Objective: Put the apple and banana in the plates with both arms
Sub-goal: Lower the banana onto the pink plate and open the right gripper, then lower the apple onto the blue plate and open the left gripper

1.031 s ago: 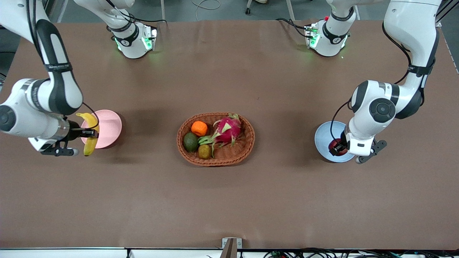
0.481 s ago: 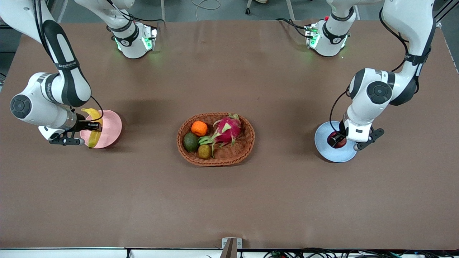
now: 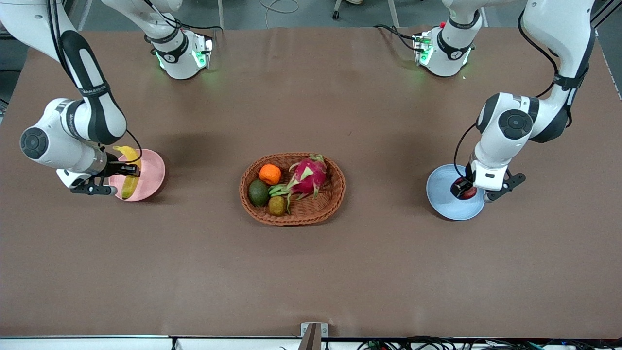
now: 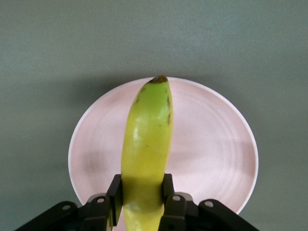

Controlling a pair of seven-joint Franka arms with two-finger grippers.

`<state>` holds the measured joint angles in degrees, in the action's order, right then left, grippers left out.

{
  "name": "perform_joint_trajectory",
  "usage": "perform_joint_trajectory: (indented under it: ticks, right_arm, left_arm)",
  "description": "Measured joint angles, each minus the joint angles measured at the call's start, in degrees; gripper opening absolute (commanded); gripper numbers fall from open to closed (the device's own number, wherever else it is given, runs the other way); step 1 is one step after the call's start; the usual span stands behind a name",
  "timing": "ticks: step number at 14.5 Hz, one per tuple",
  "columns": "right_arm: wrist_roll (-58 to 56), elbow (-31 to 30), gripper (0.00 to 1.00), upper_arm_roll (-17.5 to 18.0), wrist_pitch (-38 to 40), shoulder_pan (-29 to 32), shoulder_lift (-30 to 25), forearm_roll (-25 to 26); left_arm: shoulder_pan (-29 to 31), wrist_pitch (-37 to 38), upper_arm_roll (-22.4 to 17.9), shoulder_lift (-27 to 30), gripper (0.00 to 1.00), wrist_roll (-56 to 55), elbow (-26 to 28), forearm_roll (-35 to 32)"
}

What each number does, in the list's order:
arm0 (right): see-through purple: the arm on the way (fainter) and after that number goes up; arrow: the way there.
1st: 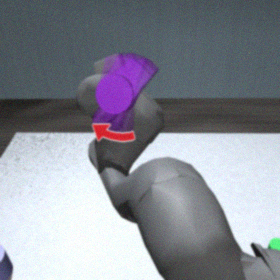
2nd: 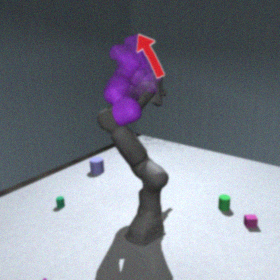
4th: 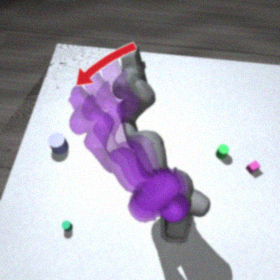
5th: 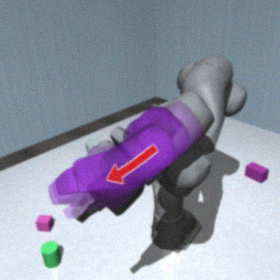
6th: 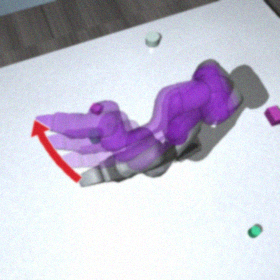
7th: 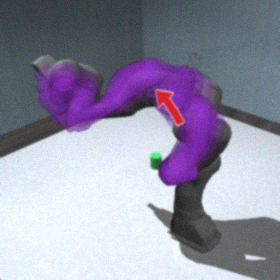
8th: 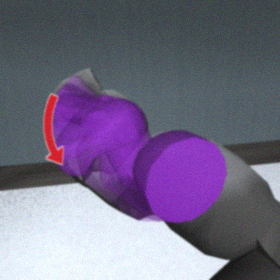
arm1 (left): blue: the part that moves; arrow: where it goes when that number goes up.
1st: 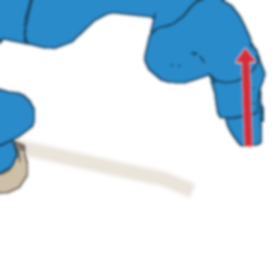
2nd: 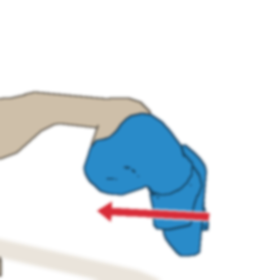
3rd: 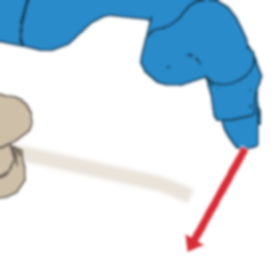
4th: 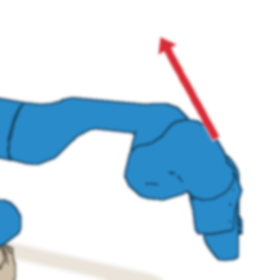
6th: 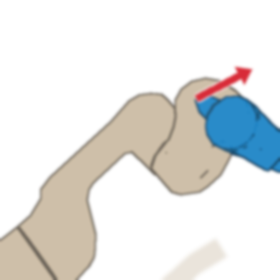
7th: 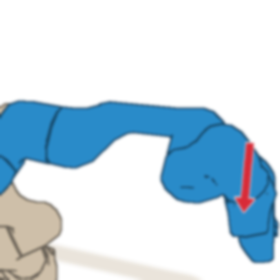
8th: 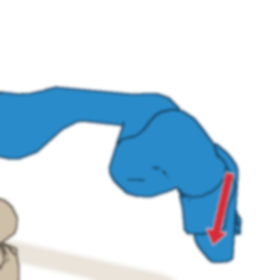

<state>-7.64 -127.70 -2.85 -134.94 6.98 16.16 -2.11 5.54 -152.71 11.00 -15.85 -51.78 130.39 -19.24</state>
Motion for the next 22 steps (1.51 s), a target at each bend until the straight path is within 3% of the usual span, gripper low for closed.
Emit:
perform_joint_trajectory:
  ticks: [1, 2, 3, 4, 6, 9, 12, 14, 18, 22]
  right_arm:
    - [0.00, -0.11, 0.62, 0.01, -0.25, 0.00, 0.45, 0.00]
    - [0.00, -0.21, 0.88, 0.01, -0.50, 0.00, 1.00, 0.00]
    - [0.00, -0.24, 1.00, 0.02, -0.66, 0.00, 1.51, 0.00]
    - [0.00, -0.23, 1.00, 0.02, -0.70, 0.00, 1.76, 0.00]
    - [0.02, 0.30, 1.00, 0.05, -0.13, 0.00, 1.57, 0.00]
    - [0.06, 7.15, 1.00, 0.18, 9.77, 0.00, -1.26, 0.00]
    - [0.11, 21.55, 1.00, 0.20, 27.57, 0.00, -5.00, -0.05]
    - [0.59, 30.68, 1.00, 0.27, 36.17, 0.00, -6.06, -0.06]
    - [7.70, 42.34, 1.00, 1.36, 42.78, -0.31, -6.08, -0.09]
    - [9.16, 48.01, 1.00, 1.80, 46.13, -1.89, -5.98, -0.04]
  left_arm:
    - [0.13, -0.92, -0.01, -0.58, 0.43, 0.00, 0.03, 0.00]
    - [0.34, -1.77, -0.01, -1.29, 0.45, 0.00, 0.03, 0.00]
    - [0.59, -2.71, -0.01, -2.04, 0.49, 0.00, 0.03, 0.00]
    - [0.79, -3.54, -0.03, -2.76, 0.60, 0.00, 0.02, 0.00]
    - [0.94, -4.29, -0.07, -3.27, 1.00, 0.04, -0.17, -0.01]
    - [0.94, -4.33, -0.05, -3.25, 1.00, 0.06, -0.47, -0.02]
    - [0.94, -3.85, 0.11, -2.22, 1.00, 0.46, -1.13, -0.22]
    - [0.93, 0.70, 0.47, -0.09, 1.00, 1.94, -2.43, -0.25]
    - [0.80, 14.92, 4.11, 5.15, 1.00, 4.05, -7.59, -0.26]
    - [0.67, 26.94, 7.92, 6.91, 1.00, 4.32, -14.38, -0.26]
